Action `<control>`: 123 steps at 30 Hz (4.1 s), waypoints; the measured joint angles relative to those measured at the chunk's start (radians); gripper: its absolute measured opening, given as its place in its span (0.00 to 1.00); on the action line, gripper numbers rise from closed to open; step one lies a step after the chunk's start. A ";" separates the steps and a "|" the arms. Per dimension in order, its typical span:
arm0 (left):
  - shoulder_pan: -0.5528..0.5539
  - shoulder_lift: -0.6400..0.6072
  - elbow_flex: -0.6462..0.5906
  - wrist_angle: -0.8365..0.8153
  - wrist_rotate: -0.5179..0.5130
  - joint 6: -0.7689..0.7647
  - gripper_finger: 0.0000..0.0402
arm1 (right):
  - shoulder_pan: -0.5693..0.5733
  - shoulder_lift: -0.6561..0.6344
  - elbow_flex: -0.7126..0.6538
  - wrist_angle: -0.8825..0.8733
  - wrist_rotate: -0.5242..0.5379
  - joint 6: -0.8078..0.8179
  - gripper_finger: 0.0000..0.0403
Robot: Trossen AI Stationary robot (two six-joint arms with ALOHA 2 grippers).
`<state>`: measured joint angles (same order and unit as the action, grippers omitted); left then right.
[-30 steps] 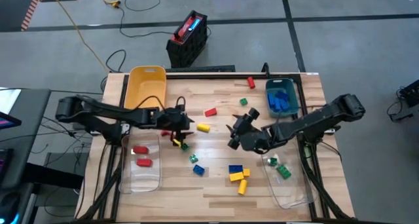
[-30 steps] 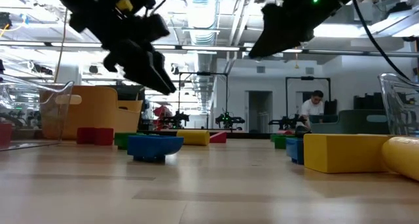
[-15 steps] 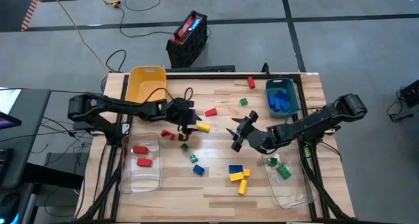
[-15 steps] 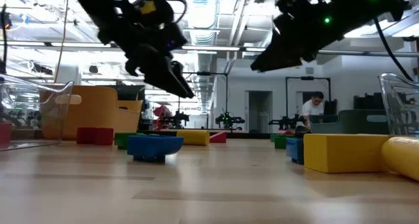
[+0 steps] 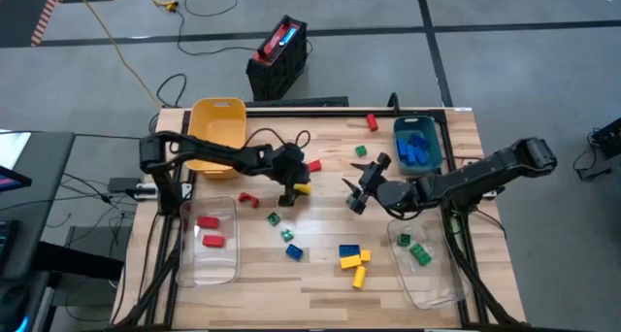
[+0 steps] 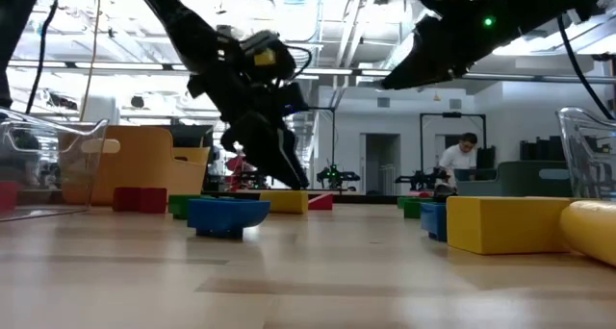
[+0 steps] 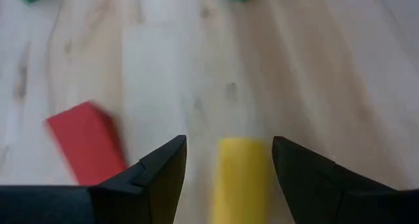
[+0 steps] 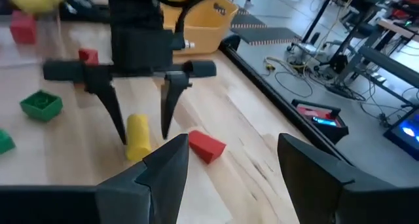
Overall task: Sort blocks
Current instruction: Put the yellow wooden block into the yellow bin
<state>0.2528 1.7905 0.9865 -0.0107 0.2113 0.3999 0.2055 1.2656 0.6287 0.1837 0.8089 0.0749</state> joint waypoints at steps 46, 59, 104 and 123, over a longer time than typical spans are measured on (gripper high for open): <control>0.279 -0.547 -0.164 -0.171 -0.257 -0.157 0.31 | -0.031 -0.069 -0.093 0.101 -0.050 0.029 0.62; 0.437 -0.767 -0.421 -0.017 -0.472 -0.343 0.31 | -0.083 -0.073 -0.092 0.215 -0.074 -0.130 0.62; 0.428 -0.973 -0.639 -0.025 -0.723 -0.582 0.59 | -0.522 -0.037 0.119 0.179 -0.759 -0.299 0.62; -0.109 -0.789 -0.395 0.091 -0.291 -0.255 0.56 | -0.391 -0.089 0.118 -0.091 -0.559 -0.091 0.62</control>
<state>0.1434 1.0016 0.5914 0.0803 -0.0795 0.1448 -0.1856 1.1770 0.7471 0.0928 0.2497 -0.0158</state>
